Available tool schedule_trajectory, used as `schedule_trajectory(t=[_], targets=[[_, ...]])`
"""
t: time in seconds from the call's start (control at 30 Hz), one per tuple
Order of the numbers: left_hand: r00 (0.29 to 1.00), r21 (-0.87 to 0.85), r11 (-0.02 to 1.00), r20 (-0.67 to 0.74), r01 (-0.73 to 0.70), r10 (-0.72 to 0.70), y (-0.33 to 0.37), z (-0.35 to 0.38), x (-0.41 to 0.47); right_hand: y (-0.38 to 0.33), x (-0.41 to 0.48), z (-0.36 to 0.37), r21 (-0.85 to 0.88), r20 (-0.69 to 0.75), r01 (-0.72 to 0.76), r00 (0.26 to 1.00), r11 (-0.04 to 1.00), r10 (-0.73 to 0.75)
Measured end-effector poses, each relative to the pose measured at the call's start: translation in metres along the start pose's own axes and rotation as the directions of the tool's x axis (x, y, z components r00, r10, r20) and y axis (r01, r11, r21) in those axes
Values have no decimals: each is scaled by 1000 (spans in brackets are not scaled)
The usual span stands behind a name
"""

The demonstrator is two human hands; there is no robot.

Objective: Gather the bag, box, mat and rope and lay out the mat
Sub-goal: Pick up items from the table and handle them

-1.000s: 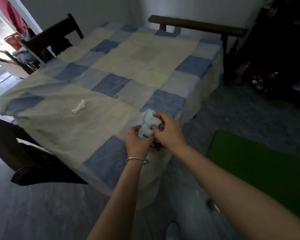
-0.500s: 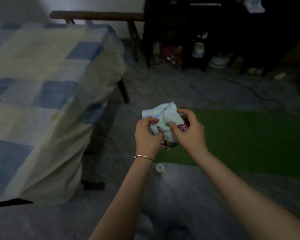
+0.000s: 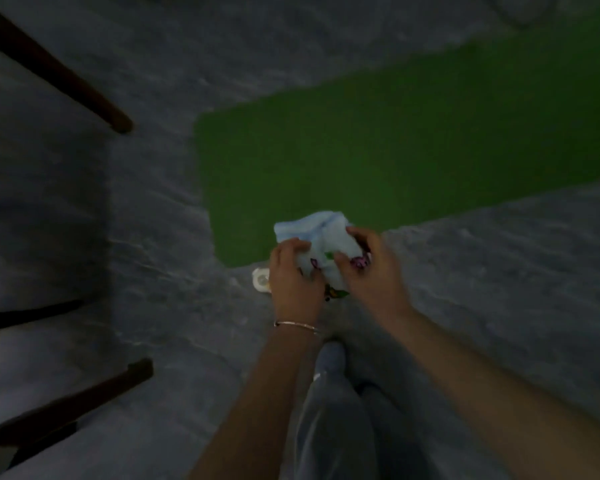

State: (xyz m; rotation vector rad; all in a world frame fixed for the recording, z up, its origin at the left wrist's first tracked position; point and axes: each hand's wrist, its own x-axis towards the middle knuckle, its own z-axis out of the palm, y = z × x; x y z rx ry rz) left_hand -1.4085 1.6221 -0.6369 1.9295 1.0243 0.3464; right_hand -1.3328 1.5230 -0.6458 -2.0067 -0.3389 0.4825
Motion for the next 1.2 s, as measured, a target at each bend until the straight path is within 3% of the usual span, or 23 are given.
schedule_trajectory(t=[0.33,0.57,0.7,0.87,1.07,1.2], targets=[[995,134,985,24,-104,102,-186,167,38,232,54,90,-86,-54,-128,991,988,123],[991,211,969,54,-131,122,-301,221,57,335,69,155,-139,43,-43,998,989,49],[992,227,967,66,-118,105,-335,227,64,357,74,179,-151,115,-59,990,987,77],[946,369,922,239,119,-217,-367,235,58,380,74,186,-268,236,-115,955,957,181],[958,310,946,228,97,-173,-354,232,40,374,71,171,-324,302,-173,913,930,275],[962,227,964,205,135,-183,-326,216,25,339,68,148,-290,238,-136,949,947,209]])
